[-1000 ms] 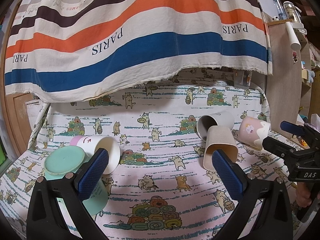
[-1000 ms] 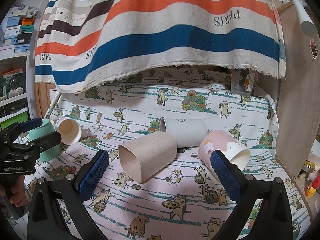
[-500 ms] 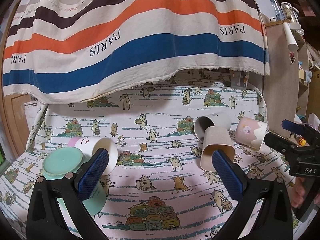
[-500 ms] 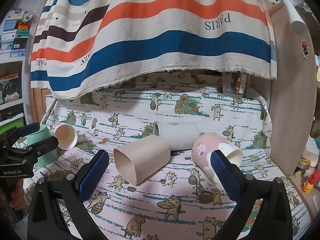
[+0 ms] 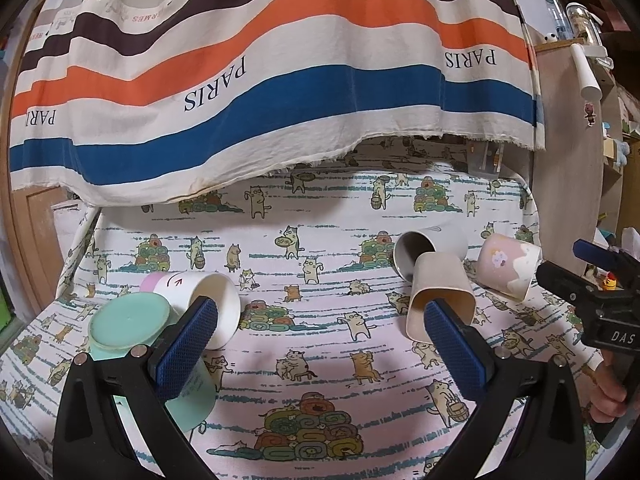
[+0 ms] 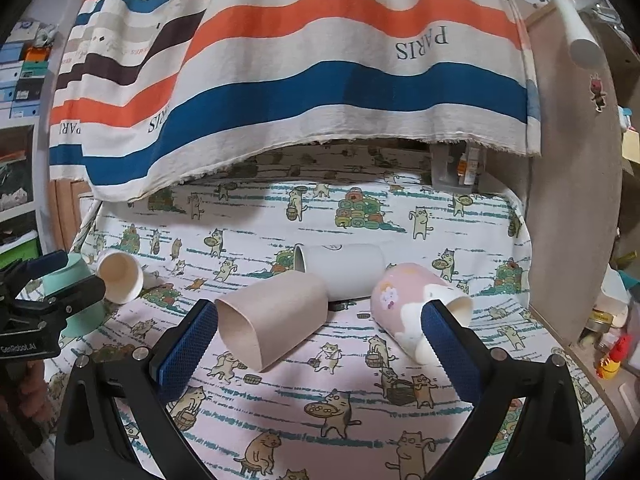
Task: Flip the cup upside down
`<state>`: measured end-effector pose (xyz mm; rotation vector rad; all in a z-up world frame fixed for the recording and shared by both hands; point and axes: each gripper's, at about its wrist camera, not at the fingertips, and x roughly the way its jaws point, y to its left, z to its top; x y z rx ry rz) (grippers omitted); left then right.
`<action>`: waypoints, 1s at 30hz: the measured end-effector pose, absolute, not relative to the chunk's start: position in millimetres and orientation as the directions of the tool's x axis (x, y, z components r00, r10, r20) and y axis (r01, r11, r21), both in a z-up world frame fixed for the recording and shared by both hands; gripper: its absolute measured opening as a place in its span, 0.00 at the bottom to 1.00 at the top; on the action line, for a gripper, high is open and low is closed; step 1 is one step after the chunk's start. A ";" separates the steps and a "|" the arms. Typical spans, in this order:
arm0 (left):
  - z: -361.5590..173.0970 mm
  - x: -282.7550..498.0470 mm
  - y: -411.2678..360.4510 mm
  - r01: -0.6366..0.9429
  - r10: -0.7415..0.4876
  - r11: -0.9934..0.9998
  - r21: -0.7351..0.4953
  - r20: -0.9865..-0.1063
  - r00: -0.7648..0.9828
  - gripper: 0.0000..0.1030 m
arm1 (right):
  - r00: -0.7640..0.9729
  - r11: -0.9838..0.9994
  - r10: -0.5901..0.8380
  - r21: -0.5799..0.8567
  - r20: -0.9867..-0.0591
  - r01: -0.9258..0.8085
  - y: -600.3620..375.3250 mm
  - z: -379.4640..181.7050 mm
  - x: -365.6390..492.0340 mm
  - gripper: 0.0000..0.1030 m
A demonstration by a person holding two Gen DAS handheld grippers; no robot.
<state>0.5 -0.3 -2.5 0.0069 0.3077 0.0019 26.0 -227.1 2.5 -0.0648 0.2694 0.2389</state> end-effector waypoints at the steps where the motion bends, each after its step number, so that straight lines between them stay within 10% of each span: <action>1: -2.5 0.2 -0.2 0.001 0.002 1.000 0.007 -0.301 0.954 1.00 | 0.935 0.970 0.226 -0.028 -0.272 -0.243 -227.0 2.4 25.9 0.99; 30: 56.4 19.7 4.7 0.022 -0.007 0.999 0.049 -0.288 0.958 1.00 | 0.908 0.958 0.288 0.108 -0.305 -0.267 -242.4 59.2 40.4 0.88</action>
